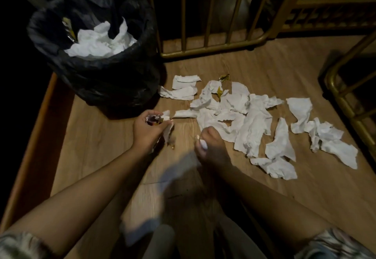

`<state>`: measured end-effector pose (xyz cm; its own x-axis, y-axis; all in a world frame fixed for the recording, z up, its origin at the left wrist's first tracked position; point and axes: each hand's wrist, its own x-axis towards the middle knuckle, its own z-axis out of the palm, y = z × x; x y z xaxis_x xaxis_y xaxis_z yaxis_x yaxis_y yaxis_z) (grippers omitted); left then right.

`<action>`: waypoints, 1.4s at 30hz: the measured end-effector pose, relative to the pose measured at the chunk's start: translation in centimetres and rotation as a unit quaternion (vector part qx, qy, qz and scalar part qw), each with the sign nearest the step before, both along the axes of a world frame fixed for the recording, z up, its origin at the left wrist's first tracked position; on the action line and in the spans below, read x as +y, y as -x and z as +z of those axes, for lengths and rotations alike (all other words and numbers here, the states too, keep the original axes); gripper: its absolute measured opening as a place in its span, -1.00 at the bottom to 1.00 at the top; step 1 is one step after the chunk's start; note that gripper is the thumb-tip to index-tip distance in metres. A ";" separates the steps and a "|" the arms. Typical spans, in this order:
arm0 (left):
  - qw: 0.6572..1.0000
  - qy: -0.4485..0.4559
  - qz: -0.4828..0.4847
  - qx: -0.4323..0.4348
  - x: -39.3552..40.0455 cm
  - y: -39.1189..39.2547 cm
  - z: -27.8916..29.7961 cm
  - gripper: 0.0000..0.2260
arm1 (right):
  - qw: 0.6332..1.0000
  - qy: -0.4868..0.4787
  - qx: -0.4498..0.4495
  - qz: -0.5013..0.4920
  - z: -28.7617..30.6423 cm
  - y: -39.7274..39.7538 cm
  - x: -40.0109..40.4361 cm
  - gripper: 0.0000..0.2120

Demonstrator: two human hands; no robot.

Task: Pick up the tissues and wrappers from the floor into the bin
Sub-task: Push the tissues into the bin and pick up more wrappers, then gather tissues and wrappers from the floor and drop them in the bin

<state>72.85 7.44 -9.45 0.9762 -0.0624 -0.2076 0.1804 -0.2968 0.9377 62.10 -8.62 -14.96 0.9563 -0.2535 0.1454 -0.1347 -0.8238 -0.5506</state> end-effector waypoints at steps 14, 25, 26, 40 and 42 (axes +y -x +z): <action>0.922 0.107 0.119 -0.352 0.2 -3.5 16.1 -0.88 | 0.928 -0.261 -0.264 0.044 19.3 -12.4 4.3 -0.71; 0.858 0.241 0.277 -0.360 3.0 -13.8 23.3 -0.62 | 0.787 -0.612 -0.051 -0.064 29.0 -24.8 8.5 -0.71; 0.856 0.259 0.275 -0.354 3.3 -14.6 23.1 -0.55 | 0.768 -0.636 -0.029 -0.069 29.0 -25.6 8.7 -0.70; 0.962 -0.085 0.224 -0.131 3.3 -19.1 15.4 -0.43 | 0.770 -0.626 0.112 -0.052 27.5 -26.7 9.2 -0.69; 0.952 -0.084 0.209 -0.206 3.0 -18.8 15.3 -0.44 | 0.792 -0.603 0.086 -0.047 27.8 -26.3 8.4 -0.55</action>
<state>91.65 10.40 5.84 0.9093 0.3495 0.2259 -0.0574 -0.4324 0.8998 88.36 -0.24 12.80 0.9042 -0.1802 -0.3872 -0.3229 0.3048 -0.8960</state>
